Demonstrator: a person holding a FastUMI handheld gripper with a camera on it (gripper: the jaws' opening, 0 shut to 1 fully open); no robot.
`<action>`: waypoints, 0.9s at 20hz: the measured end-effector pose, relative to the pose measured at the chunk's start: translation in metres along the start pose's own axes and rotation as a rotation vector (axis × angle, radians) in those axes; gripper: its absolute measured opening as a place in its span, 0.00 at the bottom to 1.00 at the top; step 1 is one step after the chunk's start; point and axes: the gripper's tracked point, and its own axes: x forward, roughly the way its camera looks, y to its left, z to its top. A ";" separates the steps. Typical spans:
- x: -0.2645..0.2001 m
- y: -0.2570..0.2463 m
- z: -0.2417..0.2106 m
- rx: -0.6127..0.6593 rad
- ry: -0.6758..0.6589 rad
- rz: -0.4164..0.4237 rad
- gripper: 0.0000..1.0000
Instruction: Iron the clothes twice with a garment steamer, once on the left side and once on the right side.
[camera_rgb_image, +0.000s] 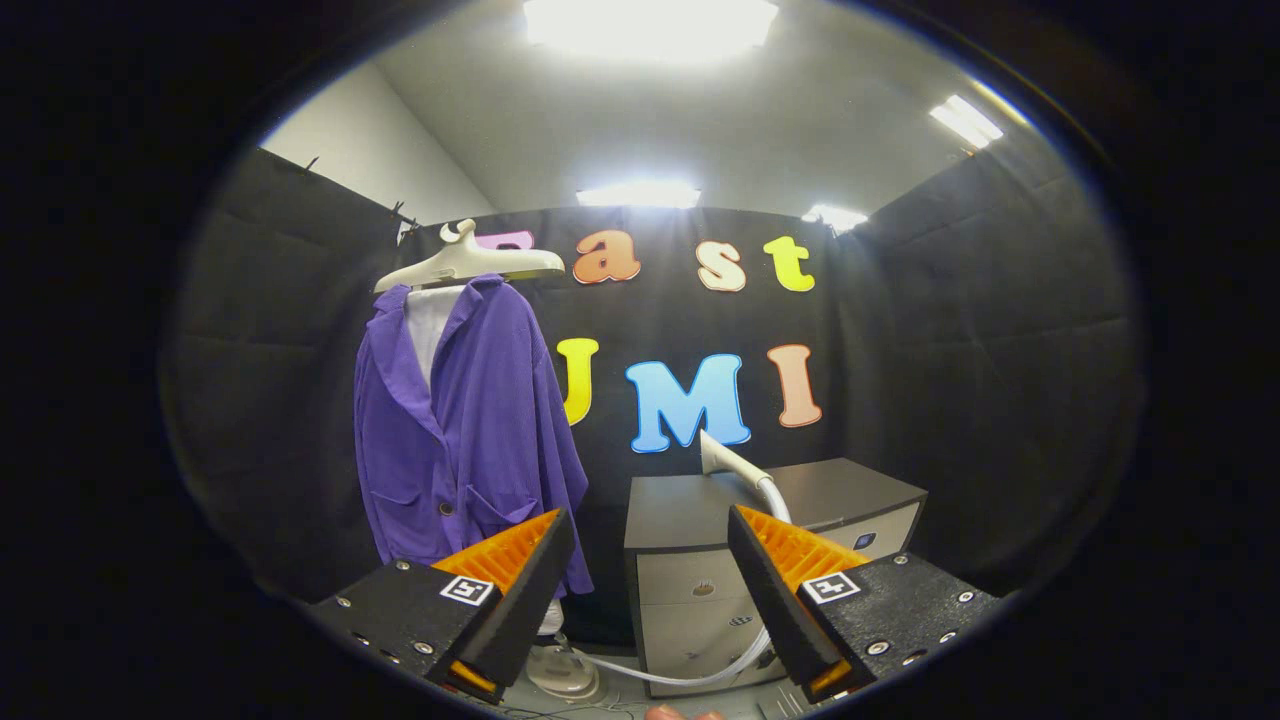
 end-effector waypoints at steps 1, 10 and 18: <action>0.000 0.000 0.001 0.001 -0.003 -0.004 0.95; 0.010 -0.013 0.006 -0.015 0.022 -0.039 0.95; 0.058 -0.065 0.023 -0.051 0.043 -0.050 0.95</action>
